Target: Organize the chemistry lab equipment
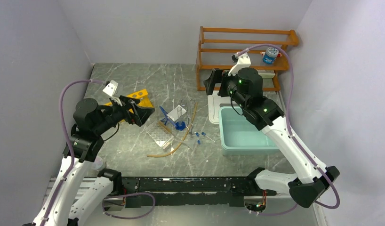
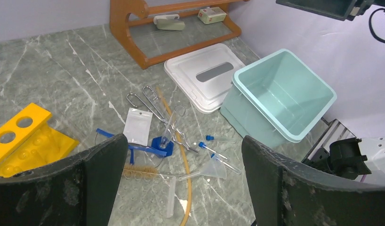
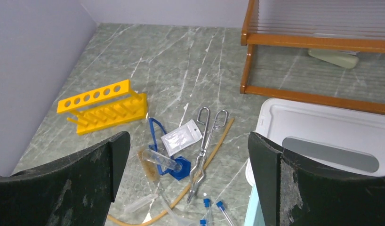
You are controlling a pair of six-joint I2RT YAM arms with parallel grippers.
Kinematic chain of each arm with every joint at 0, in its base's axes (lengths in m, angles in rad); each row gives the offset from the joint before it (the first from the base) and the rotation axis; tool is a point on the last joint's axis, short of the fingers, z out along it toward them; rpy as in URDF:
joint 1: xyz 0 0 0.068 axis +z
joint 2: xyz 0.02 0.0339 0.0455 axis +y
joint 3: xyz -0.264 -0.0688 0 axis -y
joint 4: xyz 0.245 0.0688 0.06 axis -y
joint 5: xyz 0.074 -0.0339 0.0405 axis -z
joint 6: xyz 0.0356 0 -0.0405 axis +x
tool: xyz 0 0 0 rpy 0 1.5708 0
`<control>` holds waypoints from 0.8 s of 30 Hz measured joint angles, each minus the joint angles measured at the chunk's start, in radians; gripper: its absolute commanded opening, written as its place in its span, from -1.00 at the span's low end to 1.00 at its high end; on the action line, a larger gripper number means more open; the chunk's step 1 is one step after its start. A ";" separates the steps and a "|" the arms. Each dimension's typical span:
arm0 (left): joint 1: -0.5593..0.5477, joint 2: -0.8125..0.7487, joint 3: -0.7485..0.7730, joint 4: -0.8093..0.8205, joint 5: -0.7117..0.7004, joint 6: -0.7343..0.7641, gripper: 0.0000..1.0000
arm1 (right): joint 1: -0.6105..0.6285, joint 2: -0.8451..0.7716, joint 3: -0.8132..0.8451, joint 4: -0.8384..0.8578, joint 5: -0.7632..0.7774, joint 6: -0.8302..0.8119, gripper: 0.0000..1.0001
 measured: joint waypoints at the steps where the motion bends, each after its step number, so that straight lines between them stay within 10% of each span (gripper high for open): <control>1: 0.000 0.003 0.000 0.000 0.000 0.000 0.88 | 0.000 -0.004 0.000 0.000 0.004 0.000 1.00; 24: 0.000 -0.007 0.000 -0.014 -0.015 -0.014 0.86 | 0.000 -0.039 -0.009 0.018 -0.077 -0.015 1.00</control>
